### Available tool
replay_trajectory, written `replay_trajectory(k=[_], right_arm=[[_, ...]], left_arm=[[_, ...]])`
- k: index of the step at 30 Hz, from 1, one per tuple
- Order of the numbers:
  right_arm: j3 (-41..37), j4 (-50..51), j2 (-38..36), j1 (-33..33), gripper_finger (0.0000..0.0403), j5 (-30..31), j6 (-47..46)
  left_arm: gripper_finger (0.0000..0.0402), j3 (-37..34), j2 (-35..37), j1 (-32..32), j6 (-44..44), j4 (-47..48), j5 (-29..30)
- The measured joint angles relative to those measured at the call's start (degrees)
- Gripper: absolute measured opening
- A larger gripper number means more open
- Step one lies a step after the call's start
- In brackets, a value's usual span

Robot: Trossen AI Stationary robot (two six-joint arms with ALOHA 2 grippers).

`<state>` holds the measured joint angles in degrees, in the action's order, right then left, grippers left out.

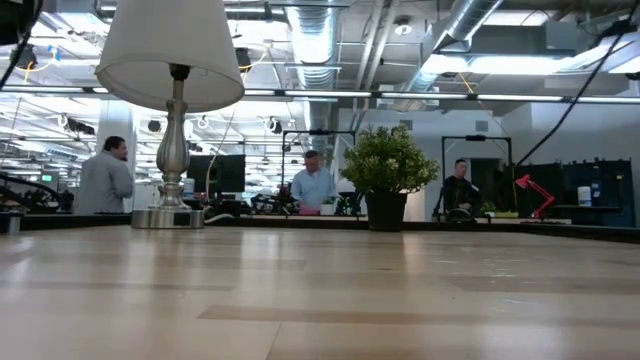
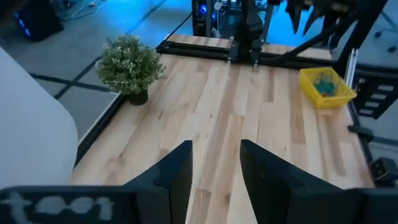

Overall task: Pick and place rubber bands into bin
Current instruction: Return to Home Position

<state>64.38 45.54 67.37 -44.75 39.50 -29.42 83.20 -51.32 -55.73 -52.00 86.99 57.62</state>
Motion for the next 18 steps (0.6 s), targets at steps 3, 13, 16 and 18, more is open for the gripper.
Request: replay_trajectory(k=[3, 13, 16, 18], right_arm=[[-4.1, -11.9, -3.7, 4.2, 0.0072, -10.1, 10.0], [-29.6, -46.2, -17.5, 11.6, 0.0072, -24.1, 21.9], [-36.1, -53.5, -22.1, 12.5, 0.0072, -21.3, 22.5], [-39.7, -58.1, -25.2, 13.2, 0.0072, -19.9, 23.4]], left_arm=[[0.0123, -5.6, 2.2, -2.0, -0.2, -1.9, 1.7], [0.0123, -41.1, 7.0, -8.2, 13.6, -53.4, -4.0], [0.0123, -48.5, 6.1, -6.1, 28.3, -76.3, -17.7], [0.0123, -51.0, 5.9, -4.4, 37.5, -88.6, -25.2]])
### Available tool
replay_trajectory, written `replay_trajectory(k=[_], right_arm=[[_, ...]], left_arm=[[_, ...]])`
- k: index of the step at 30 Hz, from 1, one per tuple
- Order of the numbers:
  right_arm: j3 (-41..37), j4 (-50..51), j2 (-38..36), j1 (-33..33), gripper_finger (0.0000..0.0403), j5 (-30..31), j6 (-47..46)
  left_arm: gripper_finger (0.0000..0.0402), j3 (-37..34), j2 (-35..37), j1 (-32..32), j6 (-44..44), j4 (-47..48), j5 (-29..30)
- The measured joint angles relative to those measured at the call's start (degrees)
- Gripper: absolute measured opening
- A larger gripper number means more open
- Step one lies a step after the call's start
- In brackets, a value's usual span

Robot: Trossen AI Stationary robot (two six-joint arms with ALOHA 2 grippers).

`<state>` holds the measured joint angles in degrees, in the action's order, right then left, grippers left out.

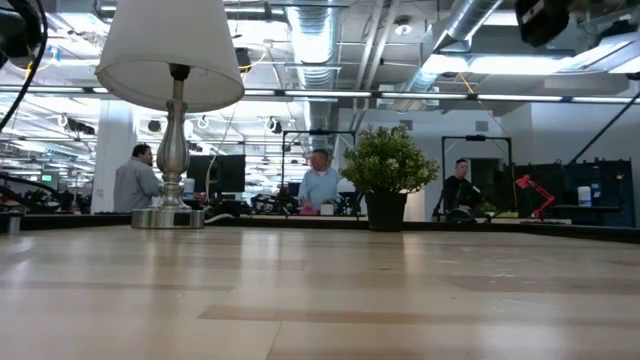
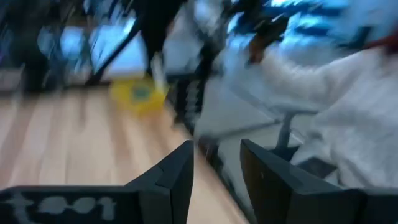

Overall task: Pick and place rubber bands into bin
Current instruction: Return to Home Position

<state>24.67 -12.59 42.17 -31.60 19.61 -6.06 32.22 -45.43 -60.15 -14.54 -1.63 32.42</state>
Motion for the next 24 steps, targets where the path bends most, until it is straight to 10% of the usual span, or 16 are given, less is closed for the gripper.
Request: replay_trajectory(k=[7, 16, 24], right_arm=[[-7.7, -4.2, -8.3, 1.8, 0.0072, 3.2, 0.1], [-13.5, -4.6, -15.7, 2.5, 0.0072, 5.9, 0.3], [-19.9, -4.3, -23.1, 2.5, 0.0072, 6.0, -0.2]], left_arm=[[0.0123, -0.3, 1.4, 12.8, 15.8, -3.3, -5.9], [0.0123, -0.2, 10.1, 36.9, 14.7, 5.6, -16.5], [0.0123, -5.4, 24.5, 40.2, 14.0, 7.3, -22.1]])
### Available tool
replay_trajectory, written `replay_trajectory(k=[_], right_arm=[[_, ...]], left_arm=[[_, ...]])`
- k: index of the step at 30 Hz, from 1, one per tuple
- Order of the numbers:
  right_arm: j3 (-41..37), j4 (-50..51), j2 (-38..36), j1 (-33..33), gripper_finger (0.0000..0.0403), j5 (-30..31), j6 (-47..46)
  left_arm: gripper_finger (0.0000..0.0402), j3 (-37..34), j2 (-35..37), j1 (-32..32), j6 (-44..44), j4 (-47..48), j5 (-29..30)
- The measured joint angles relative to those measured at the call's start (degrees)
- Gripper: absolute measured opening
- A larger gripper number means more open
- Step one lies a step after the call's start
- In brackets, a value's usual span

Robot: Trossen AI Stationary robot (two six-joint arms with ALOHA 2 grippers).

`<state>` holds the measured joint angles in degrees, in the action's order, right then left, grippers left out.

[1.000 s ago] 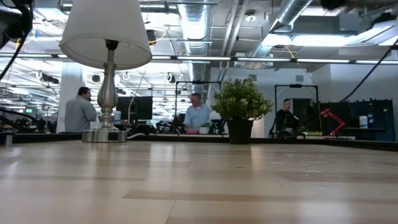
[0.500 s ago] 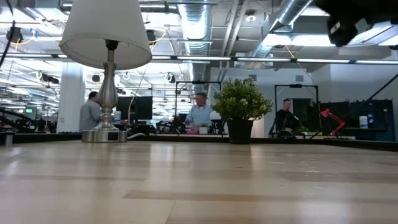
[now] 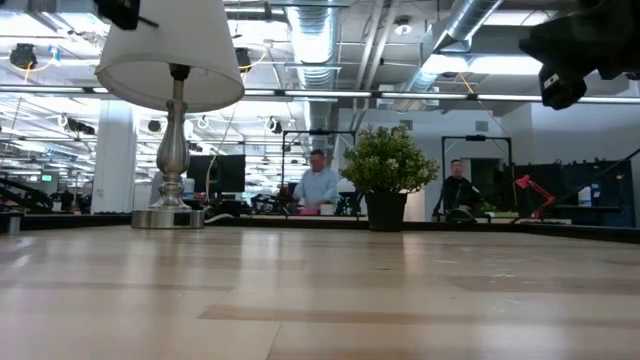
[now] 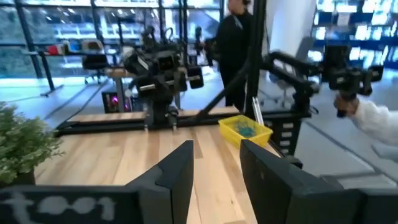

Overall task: Pick and place rubber bands into bin
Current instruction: Return to Home Position

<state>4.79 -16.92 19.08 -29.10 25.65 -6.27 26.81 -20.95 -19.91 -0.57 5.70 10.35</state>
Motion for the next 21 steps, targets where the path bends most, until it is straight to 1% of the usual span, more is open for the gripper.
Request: replay_trajectory(k=[9, 14, 18, 20, 21], right_arm=[[-4.3, -0.1, -7.7, 0.0, 0.0072, 0.2, 2.2], [-4.4, 2.3, -10.1, 0.0, 0.0072, 3.1, 2.1], [-4.4, 2.6, -10.7, 0.0, 0.0072, 3.3, 5.5], [-4.4, 3.0, -10.6, 0.0, 0.0072, 3.4, 5.7], [-4.4, 3.1, -10.6, 0.0, 0.0072, 3.4, 5.7]], left_arm=[[0.0123, -13.1, 14.4, 0.0, -0.2, -5.7, 1.5], [0.0123, -19.8, 20.7, 0.0, -2.3, -7.0, 0.8], [0.0123, -24.2, 20.7, 0.0, -3.6, -10.5, 1.1], [0.0123, -25.9, 20.4, 0.0, -3.6, -14.0, 1.2], [0.0123, -26.2, 20.5, 0.0, -3.9, -14.2, 1.4]])
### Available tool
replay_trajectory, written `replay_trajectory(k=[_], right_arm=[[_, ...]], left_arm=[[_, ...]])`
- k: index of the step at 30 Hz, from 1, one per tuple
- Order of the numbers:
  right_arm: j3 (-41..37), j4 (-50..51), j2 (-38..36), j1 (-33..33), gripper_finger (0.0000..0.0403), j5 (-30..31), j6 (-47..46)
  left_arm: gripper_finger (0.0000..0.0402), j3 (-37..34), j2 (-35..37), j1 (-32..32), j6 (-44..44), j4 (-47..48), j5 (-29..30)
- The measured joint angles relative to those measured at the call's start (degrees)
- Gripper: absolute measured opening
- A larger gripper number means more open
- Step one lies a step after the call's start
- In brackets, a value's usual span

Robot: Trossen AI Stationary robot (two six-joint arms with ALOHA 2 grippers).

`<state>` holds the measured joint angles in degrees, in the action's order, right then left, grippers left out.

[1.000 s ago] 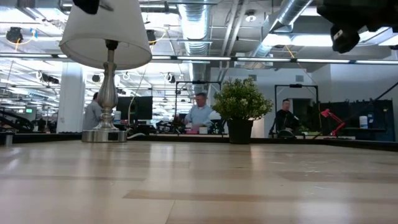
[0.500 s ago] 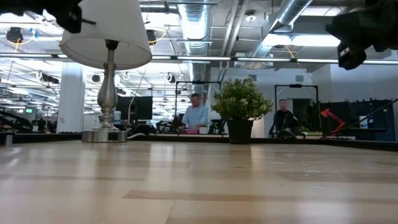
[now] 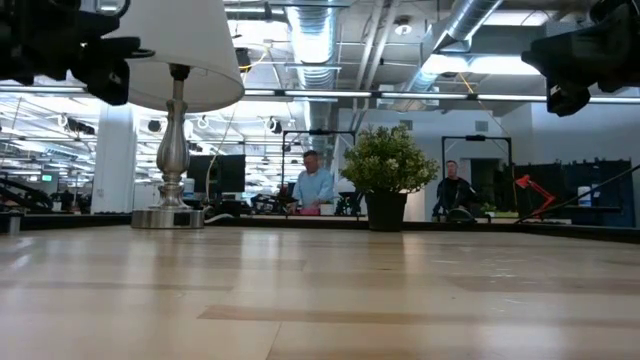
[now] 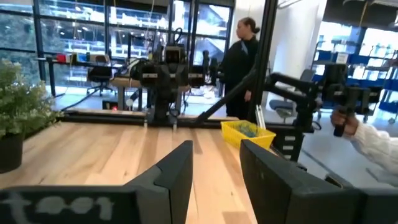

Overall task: Pick and place rubber bands into bin
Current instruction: Return to Home Position

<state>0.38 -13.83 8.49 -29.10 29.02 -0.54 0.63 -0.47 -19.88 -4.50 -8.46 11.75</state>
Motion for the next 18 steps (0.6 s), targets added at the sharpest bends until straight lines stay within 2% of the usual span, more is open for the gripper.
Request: replay_trajectory(k=[8, 18], right_arm=[[0.0, 0.1, 0.0, 0.0, 0.0072, -0.2, 0.1], [0.0, 0.1, 0.1, 0.0, 0.0072, -0.2, 0.1]], left_arm=[[0.0123, 0.0, 0.2, 0.0, 2.3, 2.3, 0.7], [0.0123, 0.1, -0.4, 0.0, 0.8, 4.9, 0.5]])
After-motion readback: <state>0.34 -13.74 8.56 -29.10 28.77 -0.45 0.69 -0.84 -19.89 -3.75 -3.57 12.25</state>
